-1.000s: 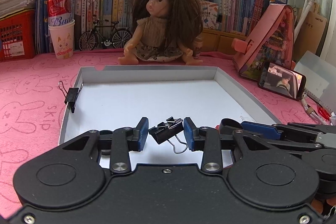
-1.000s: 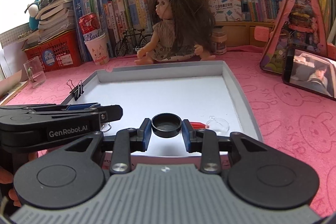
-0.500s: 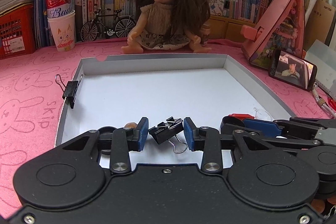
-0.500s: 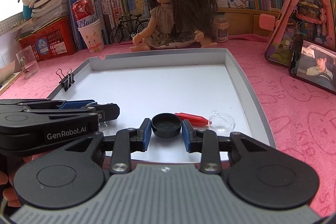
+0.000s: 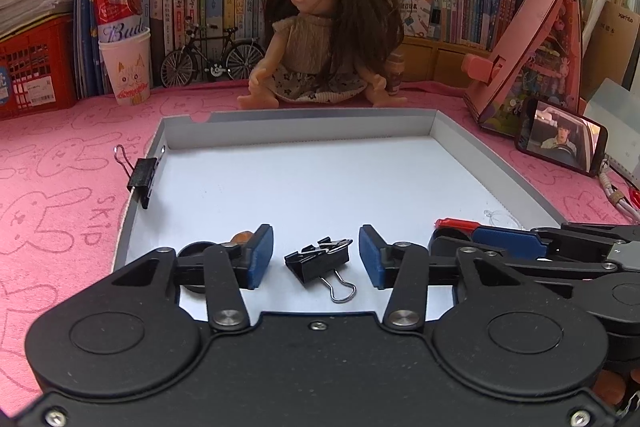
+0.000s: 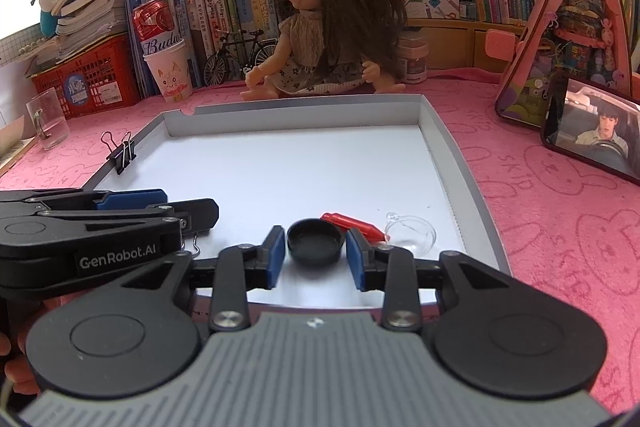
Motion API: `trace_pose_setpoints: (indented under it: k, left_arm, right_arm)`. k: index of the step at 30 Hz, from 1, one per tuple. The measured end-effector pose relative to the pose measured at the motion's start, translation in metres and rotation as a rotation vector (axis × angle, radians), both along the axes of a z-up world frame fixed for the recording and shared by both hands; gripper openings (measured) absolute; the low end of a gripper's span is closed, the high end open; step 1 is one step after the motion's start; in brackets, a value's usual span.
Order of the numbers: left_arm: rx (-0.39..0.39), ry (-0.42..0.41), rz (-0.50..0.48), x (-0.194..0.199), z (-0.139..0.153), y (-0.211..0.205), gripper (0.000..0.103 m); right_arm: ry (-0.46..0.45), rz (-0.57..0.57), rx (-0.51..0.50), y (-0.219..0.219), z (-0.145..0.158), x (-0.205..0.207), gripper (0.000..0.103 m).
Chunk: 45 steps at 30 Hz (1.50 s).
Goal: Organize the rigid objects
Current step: 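Open the left gripper to drop the binder clip while the right releases the cap, then pull both grippers back from the tray toward the remaining objects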
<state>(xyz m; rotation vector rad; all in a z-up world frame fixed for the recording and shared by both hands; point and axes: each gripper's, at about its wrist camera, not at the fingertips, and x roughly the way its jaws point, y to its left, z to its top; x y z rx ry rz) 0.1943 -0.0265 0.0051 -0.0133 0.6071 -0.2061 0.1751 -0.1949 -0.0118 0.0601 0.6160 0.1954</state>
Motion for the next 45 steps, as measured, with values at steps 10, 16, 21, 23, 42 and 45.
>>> trace_pose_setpoints:
  k: [10,16,21,23,42,45]
  left_arm:
    - [0.004,-0.047,0.034,-0.018,0.012,0.008,0.064]
    - [-0.004,-0.068,0.048,-0.033,0.019,0.013,0.071]
    - [-0.023,-0.081,0.047,-0.048,0.025,0.018,0.075]
    - [-0.028,-0.081,0.047,-0.054,0.027,0.018,0.075]
    - [-0.010,-0.124,-0.003,-0.108,0.031,0.020,0.083]
    - [-0.005,-0.125,-0.005,-0.114,0.029,0.020,0.084]
  right_arm:
    - [-0.028,-0.024,-0.002,-0.009,0.009,-0.011,0.071]
    - [-0.084,-0.036,-0.041,-0.007,0.019,-0.026,0.078]
    - [-0.117,-0.038,-0.044,-0.009,0.026,-0.040,0.082]
    - [-0.126,-0.032,-0.043,-0.009,0.028,-0.046,0.083]
    - [-0.155,-0.028,-0.031,-0.013,0.028,-0.084,0.086]
    - [-0.148,-0.026,-0.026,-0.013,0.025,-0.088,0.087]
